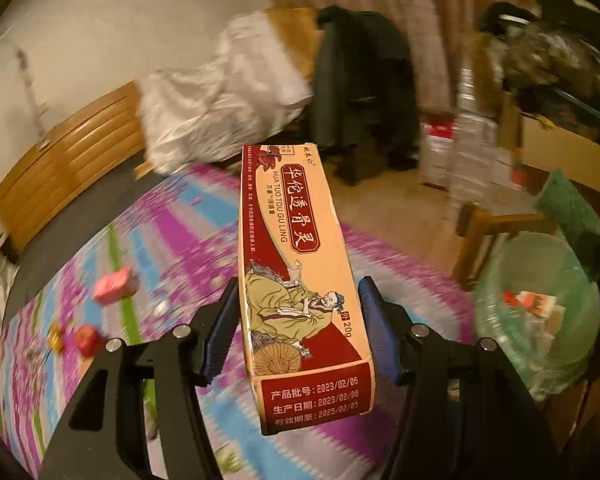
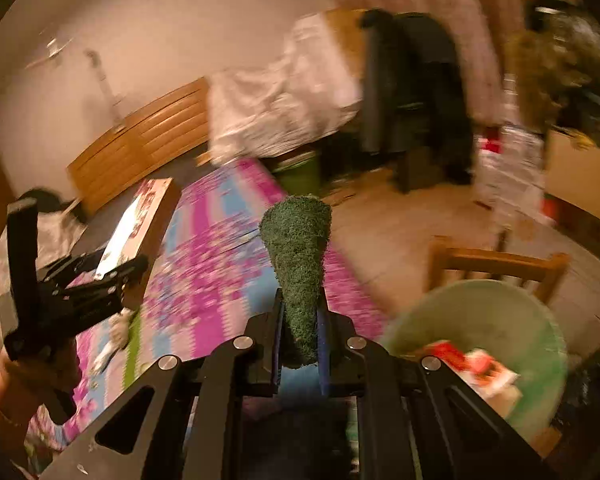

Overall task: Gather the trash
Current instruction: 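Carry the medicine box and green cloth over the green bin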

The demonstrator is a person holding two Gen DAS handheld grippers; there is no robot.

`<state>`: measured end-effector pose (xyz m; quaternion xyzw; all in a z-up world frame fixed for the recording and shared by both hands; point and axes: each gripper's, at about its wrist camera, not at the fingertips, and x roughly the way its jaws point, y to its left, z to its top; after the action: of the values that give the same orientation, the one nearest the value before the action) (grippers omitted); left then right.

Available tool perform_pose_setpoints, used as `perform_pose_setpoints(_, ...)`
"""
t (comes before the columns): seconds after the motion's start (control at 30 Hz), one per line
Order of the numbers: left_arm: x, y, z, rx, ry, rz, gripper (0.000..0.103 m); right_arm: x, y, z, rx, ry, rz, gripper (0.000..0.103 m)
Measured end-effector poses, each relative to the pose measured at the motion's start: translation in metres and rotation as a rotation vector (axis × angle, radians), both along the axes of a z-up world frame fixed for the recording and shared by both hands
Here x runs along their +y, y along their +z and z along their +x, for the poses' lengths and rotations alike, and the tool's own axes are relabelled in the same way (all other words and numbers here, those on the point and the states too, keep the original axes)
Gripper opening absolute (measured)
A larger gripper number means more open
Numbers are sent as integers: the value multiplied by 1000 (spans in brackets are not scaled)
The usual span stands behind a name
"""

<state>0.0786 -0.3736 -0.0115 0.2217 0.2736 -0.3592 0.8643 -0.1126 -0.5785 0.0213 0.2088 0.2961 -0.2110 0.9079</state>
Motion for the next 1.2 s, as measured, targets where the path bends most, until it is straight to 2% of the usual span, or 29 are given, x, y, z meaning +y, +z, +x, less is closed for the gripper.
perform_pose_setpoints(0.23, -70, -4, -31, -3, -163, 18, 57, -55, -3, -73, 29, -200, -43, 15)
perform_pose_setpoints(0.43, -117, -10, -59, 13, -276, 34, 57, -84, -15, -115, 63, -316, -44, 15)
perform_pose_setpoints(0.53, -142, -20, -75, 78, -382, 51, 57, -93, -19, -128, 74, -360, -27, 15)
perform_pose_setpoints(0.67, -164, -37, -93, 195, -521, 71, 57, -106, -35, -137, 107, -390, 9, 15)
perform_pose_setpoints(0.77, -174, -51, -107, 252, -591, 82, 57, -108, -47, -141, 129, -402, 39, 15)
perform_pose_setpoints(0.97, -184, -61, -128, 264, -669, 98, 57, -115, -68, -143, 141, -419, 94, 15)
perform_pose_setpoints(1.13, -188, -62, -127, 279, -669, 100, 57, -113, -75, -142, 133, -411, 118, 15)
perform_pose_setpoints(1.2, -188, -64, -127, 284, -676, 107, 59, -111, -80, -136, 138, -374, 128, 21)
